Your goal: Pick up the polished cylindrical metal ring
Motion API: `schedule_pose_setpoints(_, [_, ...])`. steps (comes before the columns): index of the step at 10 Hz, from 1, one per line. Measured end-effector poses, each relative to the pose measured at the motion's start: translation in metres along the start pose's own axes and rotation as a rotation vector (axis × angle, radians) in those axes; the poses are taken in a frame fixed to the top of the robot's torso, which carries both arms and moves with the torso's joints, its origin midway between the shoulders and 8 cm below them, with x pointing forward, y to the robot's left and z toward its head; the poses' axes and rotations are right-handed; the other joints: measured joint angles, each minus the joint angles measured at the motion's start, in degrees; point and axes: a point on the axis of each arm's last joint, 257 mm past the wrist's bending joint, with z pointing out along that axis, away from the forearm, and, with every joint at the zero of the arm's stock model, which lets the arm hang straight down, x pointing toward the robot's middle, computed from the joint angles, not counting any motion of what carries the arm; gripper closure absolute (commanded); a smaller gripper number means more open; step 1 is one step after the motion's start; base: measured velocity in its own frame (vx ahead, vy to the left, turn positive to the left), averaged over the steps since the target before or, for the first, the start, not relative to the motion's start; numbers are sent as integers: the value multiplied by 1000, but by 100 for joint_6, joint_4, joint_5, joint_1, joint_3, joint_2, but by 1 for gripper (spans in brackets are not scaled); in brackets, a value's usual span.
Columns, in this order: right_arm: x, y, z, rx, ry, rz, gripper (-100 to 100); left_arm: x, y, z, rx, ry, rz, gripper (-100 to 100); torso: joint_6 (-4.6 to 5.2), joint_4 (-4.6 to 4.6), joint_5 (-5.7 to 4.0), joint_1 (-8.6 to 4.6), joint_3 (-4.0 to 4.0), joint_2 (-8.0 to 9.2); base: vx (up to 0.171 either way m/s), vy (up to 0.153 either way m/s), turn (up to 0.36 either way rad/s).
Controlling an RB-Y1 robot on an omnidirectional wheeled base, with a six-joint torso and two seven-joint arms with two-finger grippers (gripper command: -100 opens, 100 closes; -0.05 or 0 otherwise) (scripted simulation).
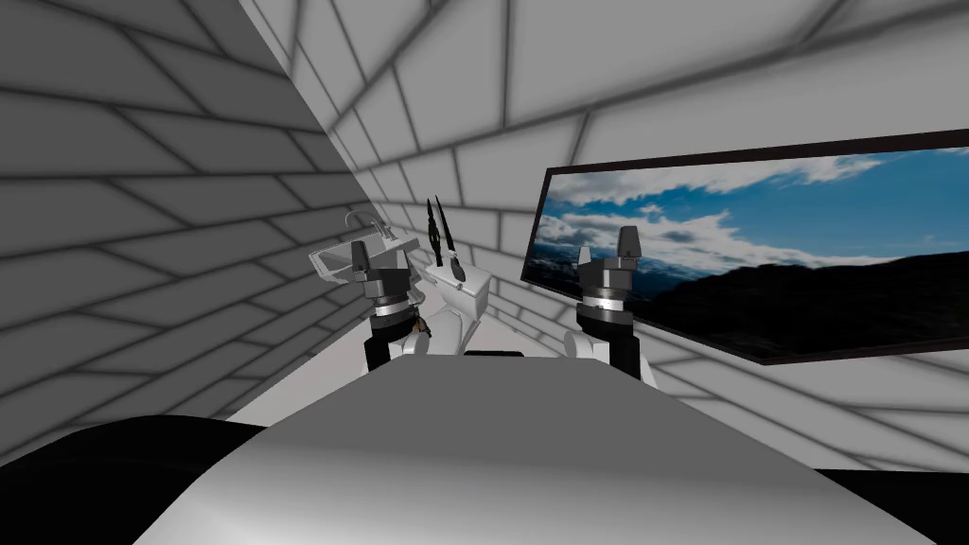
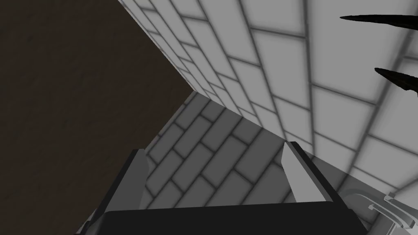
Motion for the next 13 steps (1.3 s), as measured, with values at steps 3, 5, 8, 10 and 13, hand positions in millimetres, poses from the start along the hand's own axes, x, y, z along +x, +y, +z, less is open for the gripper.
schedule_pose_setpoints(3, [0,0,0,0,0,0,0,-1,19,-1,-62,49,29,-100,1,-1,-1,-6,-2,-3,6,-22,-67])
schedule_pose_setpoints(5, [0,0,0,0,0,0,0,-5,36,-2,-112,62,48,-100,1,-1,-2,-9,-2,-3,4,-28,-96])
schedule_pose_setpoints(8, [0,0,0,0,0,0,0,-19,66,-3,-200,61,80,-100,1,-1,-3,-12,-2,-3,4,-34,-105])
schedule_pose_setpoints(10, [0,0,0,0,0,0,0,-32,85,-4,-260,51,101,-100,1,-1,-3,-14,-1,-2,2,-43,-126])
schedule_pose_setpoints(13, [0,0,0,0,0,0,0,-50,109,-9,-342,29,122,-100,-1,0,-3,-13,0,0,1,-38,-75])
